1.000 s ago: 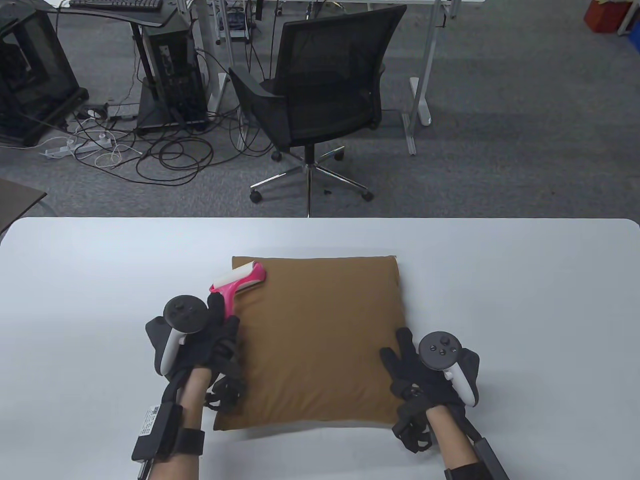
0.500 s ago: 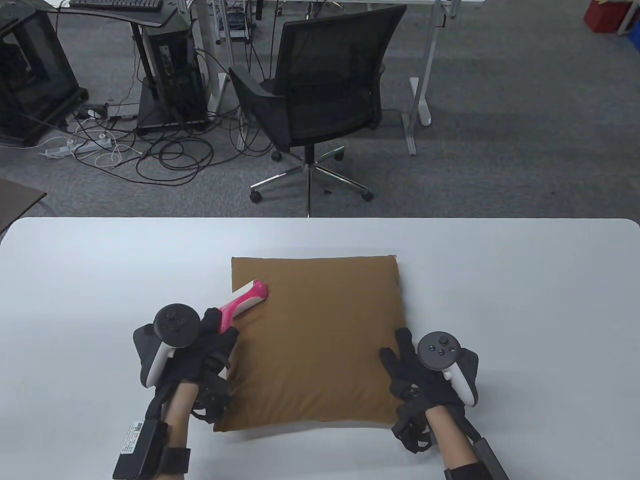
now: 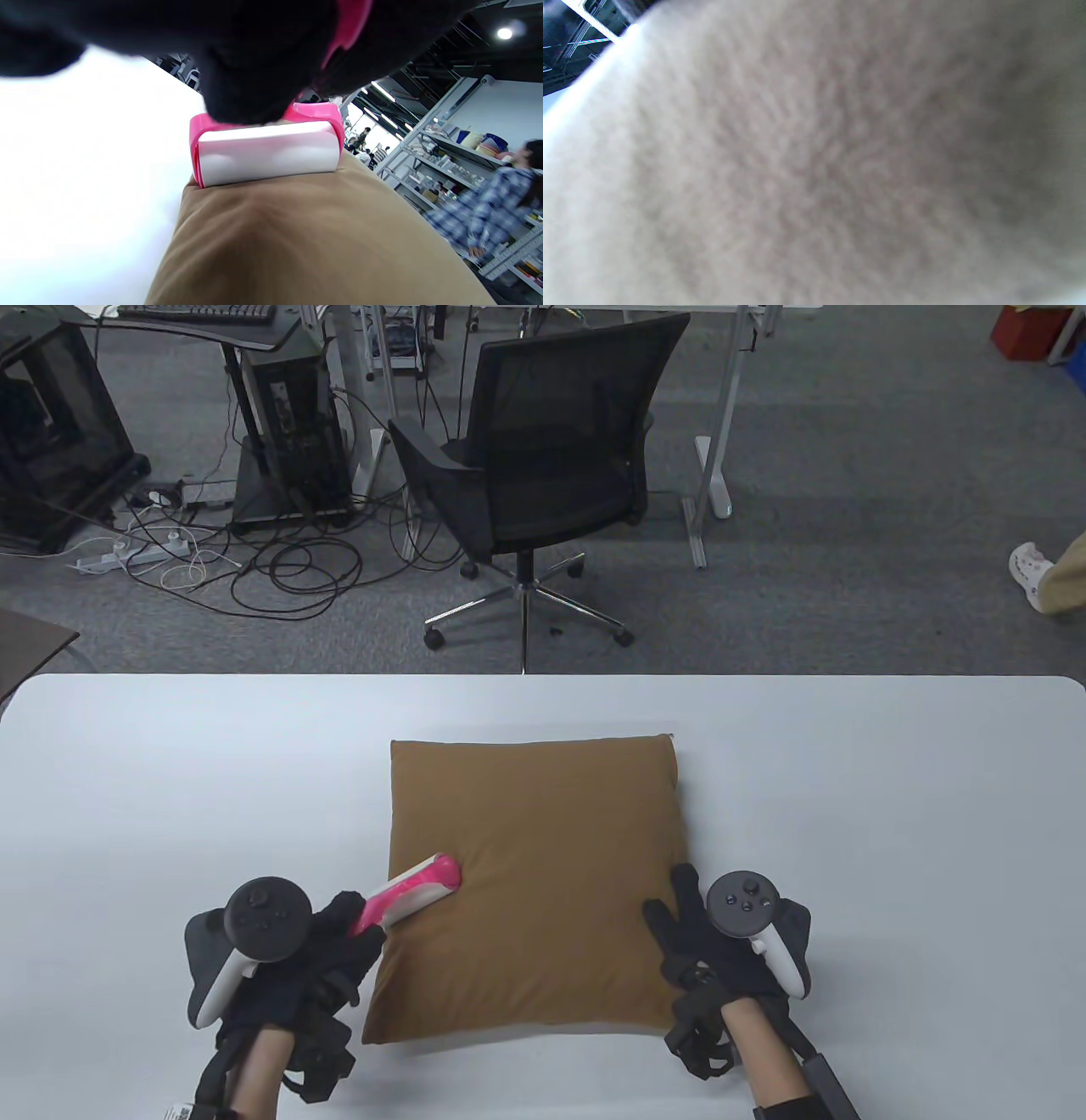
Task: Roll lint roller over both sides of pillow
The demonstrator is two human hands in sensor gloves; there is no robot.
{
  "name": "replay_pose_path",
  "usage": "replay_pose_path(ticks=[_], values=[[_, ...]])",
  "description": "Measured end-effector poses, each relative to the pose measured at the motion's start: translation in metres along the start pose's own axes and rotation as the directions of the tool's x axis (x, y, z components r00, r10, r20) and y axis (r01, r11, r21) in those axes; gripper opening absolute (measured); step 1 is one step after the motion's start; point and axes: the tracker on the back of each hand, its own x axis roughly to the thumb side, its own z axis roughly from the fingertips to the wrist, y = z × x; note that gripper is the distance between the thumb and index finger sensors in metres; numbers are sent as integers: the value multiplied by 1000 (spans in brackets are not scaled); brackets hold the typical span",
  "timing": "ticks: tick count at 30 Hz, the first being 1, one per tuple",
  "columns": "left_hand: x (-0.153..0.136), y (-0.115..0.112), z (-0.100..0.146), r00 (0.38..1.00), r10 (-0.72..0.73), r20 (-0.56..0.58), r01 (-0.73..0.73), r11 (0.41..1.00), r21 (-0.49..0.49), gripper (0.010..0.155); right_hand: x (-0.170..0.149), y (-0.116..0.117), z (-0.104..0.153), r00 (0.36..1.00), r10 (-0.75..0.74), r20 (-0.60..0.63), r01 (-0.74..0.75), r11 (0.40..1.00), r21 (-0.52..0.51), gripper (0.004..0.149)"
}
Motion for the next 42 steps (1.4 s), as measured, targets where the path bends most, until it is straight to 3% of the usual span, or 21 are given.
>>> replay_pose_path(ticks=[12, 13, 14, 17, 21, 26, 32, 42], values=[[-1, 3, 32, 999, -25, 28, 28, 992, -119, 64, -1, 2, 2, 1000, 10, 4, -11, 1000, 4, 71], [-1, 6, 35, 997, -11, 70, 18, 995, -102, 64, -1, 2, 2, 1000, 11, 4, -11, 1000, 4, 71], [-2, 8, 36, 991, -10, 133, 13, 1000, -25, 64, -1, 2, 2, 1000, 12, 2, -12, 1000, 3, 71], [1, 9, 40, 982, 60, 178, -71, 996, 60, 63, -2, 2, 1, 1000, 4, -3, -4, 1000, 7, 71], [22, 5, 45, 966, 45, 255, -83, 987, 140, 63, -2, 3, 2, 1000, 5, -1, -5, 1000, 7, 71], [61, -13, 51, 960, -169, 221, 125, 972, 200, 62, -2, 3, 2, 1000, 6, -2, -6, 1000, 9, 72], [78, -34, 26, 969, -205, 141, 168, 957, 238, 64, -2, 3, 2, 1000, 10, -2, -10, 1000, 3, 72], [113, -39, -29, 911, -409, 51, 386, 890, 245, 65, -1, 2, 2, 1000, 11, -5, -11, 1000, 4, 72]])
